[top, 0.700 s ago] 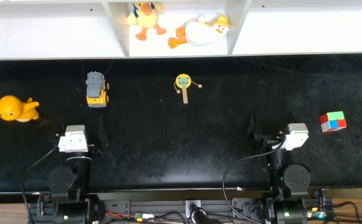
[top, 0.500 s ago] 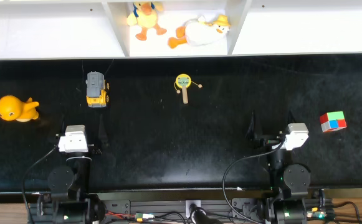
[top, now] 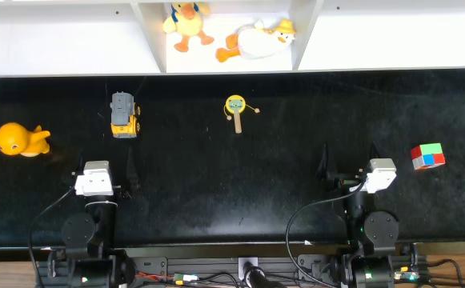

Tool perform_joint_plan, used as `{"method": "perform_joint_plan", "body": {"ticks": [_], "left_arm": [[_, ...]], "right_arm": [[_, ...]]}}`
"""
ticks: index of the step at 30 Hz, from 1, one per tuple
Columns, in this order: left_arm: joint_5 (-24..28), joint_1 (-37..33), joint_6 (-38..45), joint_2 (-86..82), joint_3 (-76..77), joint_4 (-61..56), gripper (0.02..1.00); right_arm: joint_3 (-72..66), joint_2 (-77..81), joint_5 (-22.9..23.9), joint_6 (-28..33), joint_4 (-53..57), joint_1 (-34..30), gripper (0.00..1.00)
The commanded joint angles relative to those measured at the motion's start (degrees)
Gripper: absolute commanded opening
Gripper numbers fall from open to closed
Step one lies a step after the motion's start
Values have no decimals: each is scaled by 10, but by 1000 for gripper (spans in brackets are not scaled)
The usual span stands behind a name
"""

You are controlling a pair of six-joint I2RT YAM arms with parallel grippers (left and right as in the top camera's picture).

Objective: Store Toys

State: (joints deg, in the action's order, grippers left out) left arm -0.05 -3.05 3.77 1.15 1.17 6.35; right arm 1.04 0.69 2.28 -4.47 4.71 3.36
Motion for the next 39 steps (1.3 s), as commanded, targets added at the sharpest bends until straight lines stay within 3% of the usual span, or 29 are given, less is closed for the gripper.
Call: {"method": "perform_joint_plan", "body": {"ticks": [1,7,14,20,25,31,39], "left_arm": [[-7,-2,-73,44,73,78,998],[-7,-2,-81,163,217,249,996],[17,-3,17,321,389,432,996],[36,-12,52,402,483,480,996],[124,-82,81,440,516,482,996],[257,-220,159,480,522,485,996],[354,-357,251,498,522,472,996]], "right_arm": [[-8,-4,-3,0,-3,-3,996],[-8,-4,-3,0,-3,-3,996],[-8,-4,-3,0,-3,-3,993],[-8,-4,-3,0,-3,-3,996],[-8,-4,-3,0,-3,-3,996],[-8,-4,-3,0,-3,-3,996],[-8,-4,-3,0,-3,-3,993]]}}
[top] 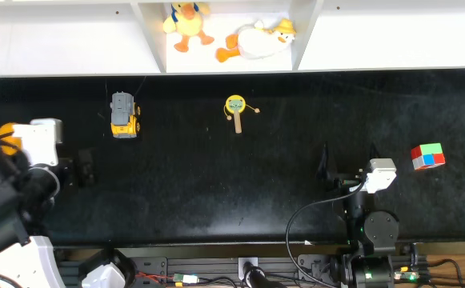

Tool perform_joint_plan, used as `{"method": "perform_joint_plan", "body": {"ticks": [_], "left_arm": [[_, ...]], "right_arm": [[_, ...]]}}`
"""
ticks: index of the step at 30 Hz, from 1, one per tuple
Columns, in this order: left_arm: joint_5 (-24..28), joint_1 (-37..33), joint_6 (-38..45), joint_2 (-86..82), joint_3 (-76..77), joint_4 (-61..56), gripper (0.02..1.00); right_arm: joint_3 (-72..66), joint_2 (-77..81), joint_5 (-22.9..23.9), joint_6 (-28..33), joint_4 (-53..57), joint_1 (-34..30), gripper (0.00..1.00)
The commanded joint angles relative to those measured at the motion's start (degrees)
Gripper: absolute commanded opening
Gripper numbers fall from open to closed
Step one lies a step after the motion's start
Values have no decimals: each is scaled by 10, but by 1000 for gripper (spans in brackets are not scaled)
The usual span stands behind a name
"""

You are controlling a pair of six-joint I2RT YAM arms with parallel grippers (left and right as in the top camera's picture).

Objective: Store Toys

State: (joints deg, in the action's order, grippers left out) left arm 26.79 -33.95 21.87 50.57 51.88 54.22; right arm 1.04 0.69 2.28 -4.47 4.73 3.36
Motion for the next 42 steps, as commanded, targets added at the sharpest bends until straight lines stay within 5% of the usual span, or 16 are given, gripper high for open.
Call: {"method": "perform_joint_plan", "body": {"ticks": [1,9,14,30,42], "left_arm": [[92,-60,75,5,15,-7,996],[91,-181,88,47,52,35,998],[45,-222,83,74,74,33,998],[-138,-173,112,210,105,-63,996],[-188,-123,127,279,105,-125,998]], "right_arm": [[-8,-4,-3,0,-3,-3,993],[-8,-4,-3,0,-3,-3,996],[-8,-4,-3,0,-3,-3,996],[-8,-4,-3,0,-3,-3,996],[-8,-4,-3,0,-3,-3,996]]}}
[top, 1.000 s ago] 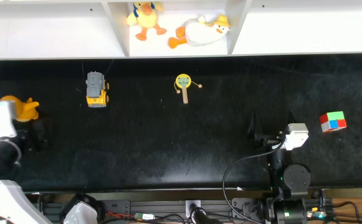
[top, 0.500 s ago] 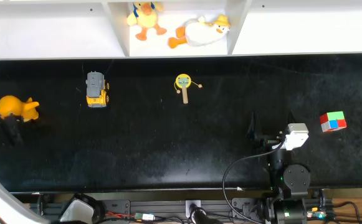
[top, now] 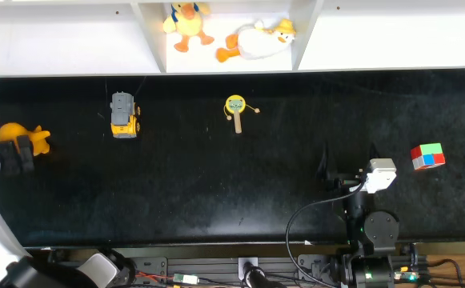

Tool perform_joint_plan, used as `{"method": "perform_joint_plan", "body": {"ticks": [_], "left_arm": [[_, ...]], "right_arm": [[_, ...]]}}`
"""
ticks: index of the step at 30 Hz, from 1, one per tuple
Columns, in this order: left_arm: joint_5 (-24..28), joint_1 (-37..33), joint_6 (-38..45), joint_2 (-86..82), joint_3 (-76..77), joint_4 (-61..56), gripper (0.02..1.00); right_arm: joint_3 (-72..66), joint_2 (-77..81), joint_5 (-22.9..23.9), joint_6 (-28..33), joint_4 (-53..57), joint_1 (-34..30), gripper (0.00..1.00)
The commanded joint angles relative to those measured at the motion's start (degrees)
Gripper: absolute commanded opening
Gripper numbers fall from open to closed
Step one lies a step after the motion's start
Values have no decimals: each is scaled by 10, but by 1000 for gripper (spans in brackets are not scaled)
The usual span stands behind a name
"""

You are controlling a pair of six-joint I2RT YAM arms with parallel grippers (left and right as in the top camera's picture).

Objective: Store Toys

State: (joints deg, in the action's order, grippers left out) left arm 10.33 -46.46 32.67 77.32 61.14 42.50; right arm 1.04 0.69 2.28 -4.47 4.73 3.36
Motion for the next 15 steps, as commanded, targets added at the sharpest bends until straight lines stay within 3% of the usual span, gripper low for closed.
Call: {"method": "perform_joint_plan", "body": {"ticks": [1,15], "left_arm": [[-24,2,19,14,13,-11,998],[-23,3,24,51,12,-38,998]], "right_arm": [[-8,-4,-3,0,-3,-3,996],[-8,-4,-3,0,-3,-3,993]]}}
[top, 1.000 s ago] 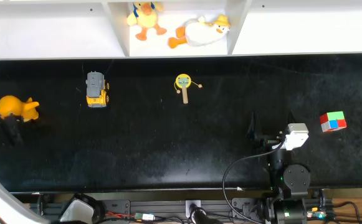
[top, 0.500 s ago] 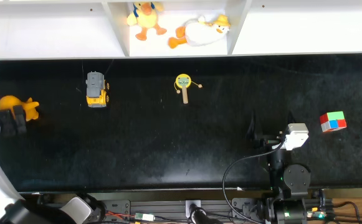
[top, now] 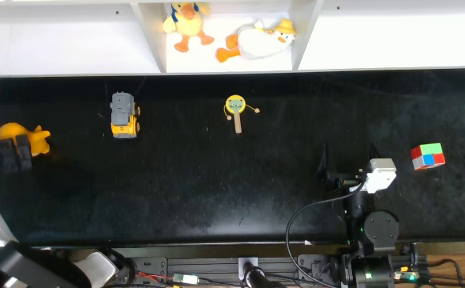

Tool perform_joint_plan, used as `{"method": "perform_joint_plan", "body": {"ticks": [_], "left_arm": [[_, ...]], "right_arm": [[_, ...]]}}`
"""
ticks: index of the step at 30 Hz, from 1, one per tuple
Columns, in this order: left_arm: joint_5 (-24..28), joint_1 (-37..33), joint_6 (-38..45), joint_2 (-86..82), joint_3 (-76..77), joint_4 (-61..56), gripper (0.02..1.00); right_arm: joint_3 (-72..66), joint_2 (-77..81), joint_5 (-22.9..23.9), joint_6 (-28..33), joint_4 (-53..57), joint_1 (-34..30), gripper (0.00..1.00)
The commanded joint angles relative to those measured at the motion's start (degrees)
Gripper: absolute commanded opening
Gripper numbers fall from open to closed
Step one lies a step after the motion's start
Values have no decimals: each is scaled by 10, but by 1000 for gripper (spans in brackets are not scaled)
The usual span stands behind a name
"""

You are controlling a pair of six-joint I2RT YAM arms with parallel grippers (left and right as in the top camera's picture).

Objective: Store Toys

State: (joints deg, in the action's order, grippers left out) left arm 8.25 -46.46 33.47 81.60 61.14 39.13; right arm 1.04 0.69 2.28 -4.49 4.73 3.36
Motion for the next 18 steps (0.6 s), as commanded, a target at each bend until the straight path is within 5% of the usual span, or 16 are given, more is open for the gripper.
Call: {"method": "perform_joint_plan", "body": {"ticks": [1,13,18], "left_arm": [[-1,3,18,10,12,-5,998],[46,2,21,32,12,-27,976],[46,2,21,32,12,-30,592]], "right_arm": [[-8,-4,-3,0,-3,-3,993],[-8,-4,-3,0,-3,-3,996],[-8,-4,-3,0,-3,-3,996]]}}
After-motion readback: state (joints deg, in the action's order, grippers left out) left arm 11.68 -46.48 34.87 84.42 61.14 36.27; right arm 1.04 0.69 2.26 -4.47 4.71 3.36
